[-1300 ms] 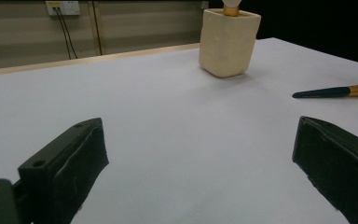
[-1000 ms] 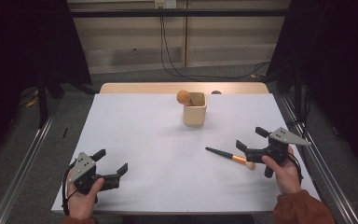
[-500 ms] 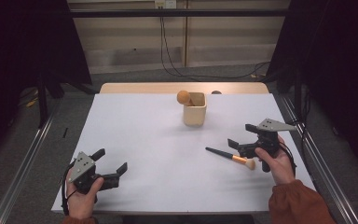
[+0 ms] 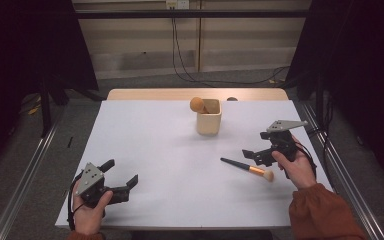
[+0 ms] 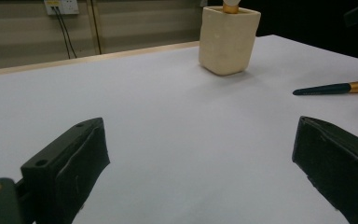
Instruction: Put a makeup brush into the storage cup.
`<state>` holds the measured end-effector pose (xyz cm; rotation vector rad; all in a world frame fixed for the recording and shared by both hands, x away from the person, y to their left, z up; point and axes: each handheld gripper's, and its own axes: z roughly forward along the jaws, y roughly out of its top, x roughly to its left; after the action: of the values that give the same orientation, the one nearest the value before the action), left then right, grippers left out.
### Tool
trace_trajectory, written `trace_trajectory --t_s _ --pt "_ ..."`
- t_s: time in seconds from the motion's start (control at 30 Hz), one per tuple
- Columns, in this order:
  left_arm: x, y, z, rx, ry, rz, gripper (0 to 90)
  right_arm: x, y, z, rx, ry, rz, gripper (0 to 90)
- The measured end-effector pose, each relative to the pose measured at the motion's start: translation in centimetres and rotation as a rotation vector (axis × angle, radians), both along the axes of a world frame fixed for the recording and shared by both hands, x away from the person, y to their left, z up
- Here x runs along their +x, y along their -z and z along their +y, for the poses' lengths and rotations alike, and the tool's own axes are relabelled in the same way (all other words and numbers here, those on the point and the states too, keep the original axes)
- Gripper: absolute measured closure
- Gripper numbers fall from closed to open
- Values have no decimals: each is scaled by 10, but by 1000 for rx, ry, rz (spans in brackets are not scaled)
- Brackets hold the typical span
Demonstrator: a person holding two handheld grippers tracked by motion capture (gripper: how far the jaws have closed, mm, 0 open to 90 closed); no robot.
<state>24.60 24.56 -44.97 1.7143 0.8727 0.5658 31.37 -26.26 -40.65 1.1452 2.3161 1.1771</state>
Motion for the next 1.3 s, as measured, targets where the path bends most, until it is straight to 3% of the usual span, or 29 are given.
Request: trace_trajectory --t_s 0.13,0.33,0.57,0.67,0.77,0.9,1.1,1.3 --pt "0 0 1 2 -2 -1 33 2 -1 3 -41 -29 39 14" --pt "1 0 0 0 -1 1 33 7 0 3 -98 -93 161 38" --pt "0 1 -1 -2 -2 3 33 12 2 5 -169 -156 235 33" --pt "0 1 -1 3 2 5 33 12 5 8 -201 -183 293 35" --pt "1 1 0 5 1 6 33 14 8 11 -259 -210 320 35" --pt "1 1 0 10 4 6 33 17 11 13 -299 -234 350 35" --pt "1 1 -1 12 2 8 33 23 13 17 -396 -272 369 39" --pt "1 2 0 12 2 9 35 28 22 17 -461 -301 424 89"
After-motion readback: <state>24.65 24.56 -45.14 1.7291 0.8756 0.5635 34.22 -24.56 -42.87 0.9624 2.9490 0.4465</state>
